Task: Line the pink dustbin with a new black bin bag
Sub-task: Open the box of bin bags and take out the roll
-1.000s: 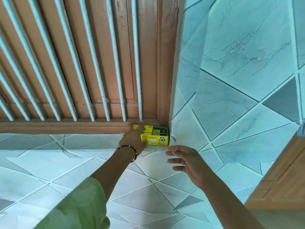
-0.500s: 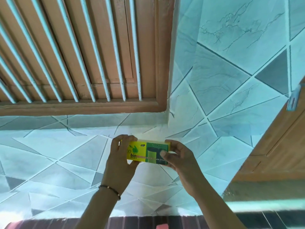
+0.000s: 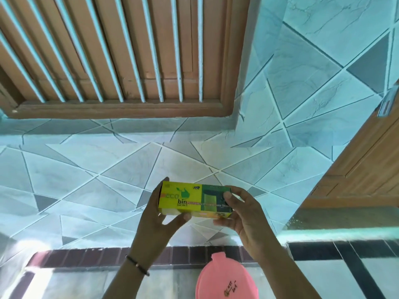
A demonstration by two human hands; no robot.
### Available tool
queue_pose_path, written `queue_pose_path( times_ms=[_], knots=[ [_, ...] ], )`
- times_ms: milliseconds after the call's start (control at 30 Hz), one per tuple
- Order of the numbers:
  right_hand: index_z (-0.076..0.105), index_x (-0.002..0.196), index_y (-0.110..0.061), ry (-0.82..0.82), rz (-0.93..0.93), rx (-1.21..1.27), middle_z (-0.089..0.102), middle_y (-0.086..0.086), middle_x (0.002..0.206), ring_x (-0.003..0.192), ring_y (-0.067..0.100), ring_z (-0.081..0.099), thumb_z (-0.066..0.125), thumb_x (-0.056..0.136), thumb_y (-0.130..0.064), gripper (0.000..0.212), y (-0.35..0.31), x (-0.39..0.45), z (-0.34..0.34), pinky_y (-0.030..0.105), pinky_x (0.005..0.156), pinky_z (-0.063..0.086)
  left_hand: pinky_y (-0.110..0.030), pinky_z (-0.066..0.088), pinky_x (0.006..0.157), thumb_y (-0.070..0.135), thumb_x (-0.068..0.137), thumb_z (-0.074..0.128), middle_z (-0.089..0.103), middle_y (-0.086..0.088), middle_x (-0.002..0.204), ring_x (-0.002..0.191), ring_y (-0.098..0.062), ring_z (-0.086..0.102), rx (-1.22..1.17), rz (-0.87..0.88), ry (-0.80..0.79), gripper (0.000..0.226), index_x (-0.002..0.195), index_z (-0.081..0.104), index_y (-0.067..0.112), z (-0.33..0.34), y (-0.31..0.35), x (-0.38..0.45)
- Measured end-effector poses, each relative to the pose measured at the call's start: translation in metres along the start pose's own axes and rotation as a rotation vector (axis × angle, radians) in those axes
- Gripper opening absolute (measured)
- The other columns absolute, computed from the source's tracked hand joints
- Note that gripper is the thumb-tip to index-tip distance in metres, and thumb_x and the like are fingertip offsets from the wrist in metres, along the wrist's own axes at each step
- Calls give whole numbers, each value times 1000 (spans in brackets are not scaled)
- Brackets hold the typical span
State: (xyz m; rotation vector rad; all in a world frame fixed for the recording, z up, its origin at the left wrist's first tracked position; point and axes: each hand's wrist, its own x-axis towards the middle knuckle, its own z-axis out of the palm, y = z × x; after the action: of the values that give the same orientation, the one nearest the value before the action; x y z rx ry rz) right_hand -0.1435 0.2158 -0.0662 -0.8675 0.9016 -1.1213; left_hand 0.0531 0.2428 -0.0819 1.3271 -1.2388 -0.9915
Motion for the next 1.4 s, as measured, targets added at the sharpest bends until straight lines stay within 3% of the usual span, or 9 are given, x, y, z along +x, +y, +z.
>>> queue_pose_path(
  times_ms=[100,200,367,567,700,867,1133,1267,1400],
  knots=[
    [64,105,-6,-100,66,-64,72,14,87,71,30,69,78,48,-63,82,10,-17,16,33,55,57,-10,50,76,19,62,84,71,5,105,93,-4,67,-54,53,66,73,125,49,31,-12,-2,-19],
    [65,111,-12,-168,66,-183,72,15,100,85,30,69,69,59,-66,76,17,-33,24,35,67,57,-12,51,74,45,62,72,73,2,99,90,-7,68,-108,31,111,66,120,56,19,-23,-8,-34],
    [65,112,-24,-28,-18,-411,70,10,111,97,27,68,74,60,-46,57,32,-55,28,38,81,57,-34,52,87,52,71,58,72,1,102,98,-19,66,-171,-29,89,41,106,64,33,-35,-25,-52],
    [67,101,-20,73,10,-429,75,8,97,95,30,68,76,65,-26,37,37,-70,27,47,89,53,-29,54,81,58,61,62,74,11,94,94,-15,68,-260,-109,81,43,98,65,37,-30,-25,-69],
    [67,101,-14,27,32,-427,75,11,94,89,36,67,77,70,-19,33,27,-71,21,37,84,56,-35,54,85,80,41,66,75,7,93,91,-12,69,-277,-145,98,81,101,64,26,-27,-22,-75],
    [68,101,-18,53,-22,-565,75,1,94,82,29,70,67,81,-13,21,16,-72,13,35,78,59,-19,56,75,78,42,68,74,7,88,86,-7,69,-415,-144,107,67,90,71,31,-12,-14,-76],
    [51,102,-26,126,-104,-938,65,-13,91,55,4,58,54,84,-16,21,16,-76,3,15,57,45,-22,57,67,79,38,69,75,-2,85,83,-14,71,-469,-186,122,73,86,71,24,16,-10,-73],
    [41,106,-26,114,-129,-972,62,-5,97,70,10,60,45,88,-17,21,21,-80,6,19,61,42,-26,57,66,77,38,71,74,-8,85,83,-19,71,-477,-238,112,80,91,69,17,20,-11,-73],
    [50,104,-22,142,-208,-975,64,0,87,55,8,51,38,91,-15,19,26,-83,2,18,53,37,-29,59,63,65,52,71,75,-6,79,79,-21,71,-562,-279,114,63,88,68,14,18,-13,-75]
  ],
)
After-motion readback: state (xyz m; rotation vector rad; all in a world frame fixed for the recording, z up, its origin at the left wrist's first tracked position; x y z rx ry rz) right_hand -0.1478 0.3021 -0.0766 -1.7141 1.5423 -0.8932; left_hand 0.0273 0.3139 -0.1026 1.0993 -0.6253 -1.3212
